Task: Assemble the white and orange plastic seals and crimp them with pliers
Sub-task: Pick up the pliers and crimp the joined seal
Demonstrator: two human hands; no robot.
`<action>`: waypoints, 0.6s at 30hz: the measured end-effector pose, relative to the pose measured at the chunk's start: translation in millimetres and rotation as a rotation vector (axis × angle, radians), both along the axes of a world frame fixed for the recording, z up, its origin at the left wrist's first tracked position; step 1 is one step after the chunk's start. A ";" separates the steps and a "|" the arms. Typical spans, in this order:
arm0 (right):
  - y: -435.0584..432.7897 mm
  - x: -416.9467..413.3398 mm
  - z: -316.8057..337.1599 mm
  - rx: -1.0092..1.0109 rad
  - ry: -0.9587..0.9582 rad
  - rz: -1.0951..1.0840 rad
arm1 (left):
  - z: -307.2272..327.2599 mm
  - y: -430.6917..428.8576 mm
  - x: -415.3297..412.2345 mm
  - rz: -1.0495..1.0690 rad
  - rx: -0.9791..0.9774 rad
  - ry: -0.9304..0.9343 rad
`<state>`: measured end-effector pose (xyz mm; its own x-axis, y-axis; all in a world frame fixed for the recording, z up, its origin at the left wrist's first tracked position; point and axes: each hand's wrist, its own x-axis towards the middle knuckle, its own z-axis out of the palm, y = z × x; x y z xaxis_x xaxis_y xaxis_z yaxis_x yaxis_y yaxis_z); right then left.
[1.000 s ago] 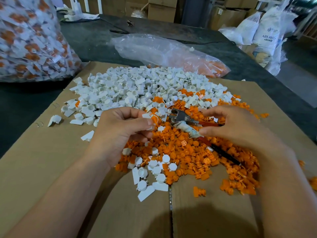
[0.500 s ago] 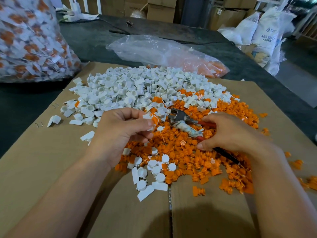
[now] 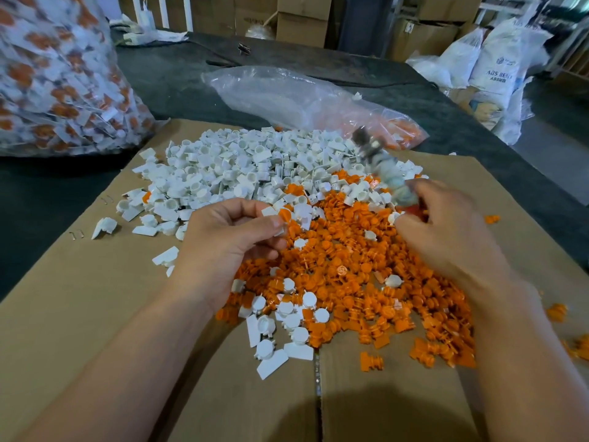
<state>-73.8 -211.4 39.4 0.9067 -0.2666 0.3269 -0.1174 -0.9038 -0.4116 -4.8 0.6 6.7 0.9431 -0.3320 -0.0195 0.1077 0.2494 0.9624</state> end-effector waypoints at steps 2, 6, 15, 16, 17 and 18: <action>3.8 -0.2 0.7 0.045 -0.076 0.012 | -1.2 -0.9 0.3 0.019 -0.024 -0.025; 8.2 -2.4 1.1 -0.173 -0.058 0.022 | -3.5 -2.6 0.0 0.057 -0.089 -0.092; 27.3 1.4 -11.7 -0.148 0.068 0.088 | -3.6 -9.2 -2.1 0.113 -0.160 -0.215; 27.7 0.9 -12.4 -0.166 0.098 0.097 | -3.9 -10.3 -2.4 0.110 -0.159 -0.216; 27.5 2.0 -13.4 -0.183 0.116 0.096 | -4.3 -11.2 -2.5 0.105 -0.157 -0.217; 28.4 2.7 -13.3 -0.194 0.122 0.113 | -4.6 -11.9 -2.7 0.099 -0.155 -0.221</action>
